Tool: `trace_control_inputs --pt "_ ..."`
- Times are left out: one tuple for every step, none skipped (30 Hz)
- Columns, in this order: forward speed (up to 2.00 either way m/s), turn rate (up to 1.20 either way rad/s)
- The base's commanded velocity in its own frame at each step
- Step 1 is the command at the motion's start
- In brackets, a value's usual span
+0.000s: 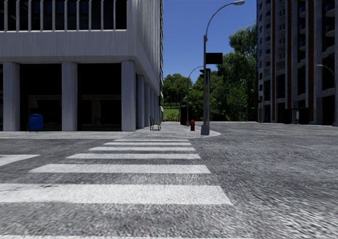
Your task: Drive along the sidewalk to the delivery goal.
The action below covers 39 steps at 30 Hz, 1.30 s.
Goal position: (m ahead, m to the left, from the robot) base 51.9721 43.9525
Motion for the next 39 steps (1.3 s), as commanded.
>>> trace_control_inputs --pt "1.35 0.0" --pt "1.35 0.0" --pt "1.35 0.0" --pt "1.35 0.0" --pt "1.35 0.0" --pt "1.35 0.0" --pt "1.35 0.0" --pt "1.35 0.0" --pt "1.35 0.0" --pt "1.35 0.0" --pt "1.36 0.0" --pt "1.36 0.0" --pt "1.36 0.0" --pt "1.37 0.0" --pt "1.39 0.0" --pt "1.49 0.0" --pt "1.49 0.0" --pt "1.55 0.0" --pt "1.58 0.0" --pt "1.63 0.0" --pt "1.72 0.0" --pt "1.72 0.0" --pt "1.74 0.0" --pt "1.74 0.0" --pt "1.75 0.0" --pt "1.75 0.0" --pt "1.75 0.0" --pt "1.75 0.0" --pt "1.75 0.0" --pt "1.75 0.0" --pt "1.75 0.0" --pt "1.75 0.0" --pt "1.75 0.0" --pt "1.75 0.0" --pt "1.77 0.0" --pt "2.0 0.0" --pt "2.0 0.0" --pt "2.0 0.0" --pt "2.0 0.0"
